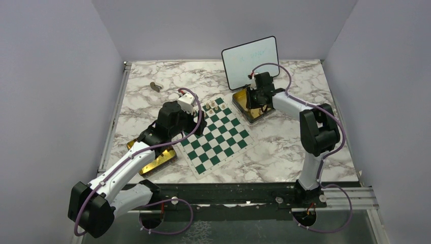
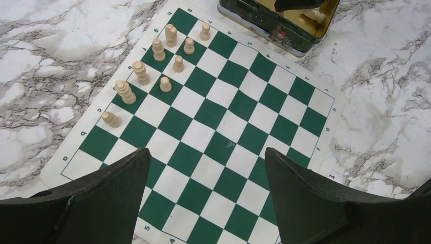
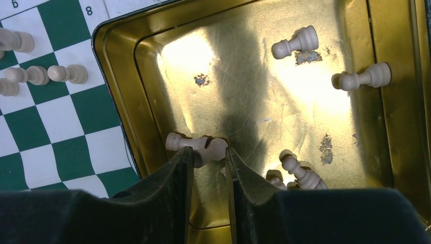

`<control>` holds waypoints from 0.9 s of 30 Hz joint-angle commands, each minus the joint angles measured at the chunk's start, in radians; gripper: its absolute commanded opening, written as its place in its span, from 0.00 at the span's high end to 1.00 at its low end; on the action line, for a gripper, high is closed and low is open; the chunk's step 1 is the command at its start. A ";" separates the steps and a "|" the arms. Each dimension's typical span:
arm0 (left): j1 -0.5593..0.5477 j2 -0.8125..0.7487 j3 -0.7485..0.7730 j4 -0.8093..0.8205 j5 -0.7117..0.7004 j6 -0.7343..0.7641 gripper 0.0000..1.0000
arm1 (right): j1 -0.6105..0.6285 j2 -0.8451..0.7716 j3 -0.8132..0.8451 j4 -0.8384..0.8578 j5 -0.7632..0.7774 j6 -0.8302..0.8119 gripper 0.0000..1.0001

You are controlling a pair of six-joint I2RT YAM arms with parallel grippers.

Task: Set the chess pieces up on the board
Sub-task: Pick up the chess piece from the storage box.

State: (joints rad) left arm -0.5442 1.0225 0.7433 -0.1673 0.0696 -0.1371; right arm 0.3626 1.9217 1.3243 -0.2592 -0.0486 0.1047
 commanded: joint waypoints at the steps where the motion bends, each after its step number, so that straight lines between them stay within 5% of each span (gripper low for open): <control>1: 0.004 -0.010 -0.001 0.002 -0.021 0.011 0.16 | 0.012 0.006 0.030 -0.037 0.024 0.004 0.66; 27: 0.004 -0.015 -0.002 0.002 -0.019 0.011 0.16 | 0.026 0.031 0.073 -0.073 0.106 -0.017 0.64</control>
State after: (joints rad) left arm -0.5442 1.0225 0.7433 -0.1669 0.0658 -0.1333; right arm 0.3805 1.9221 1.3579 -0.3099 0.0113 0.1028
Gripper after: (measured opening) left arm 0.836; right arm 0.363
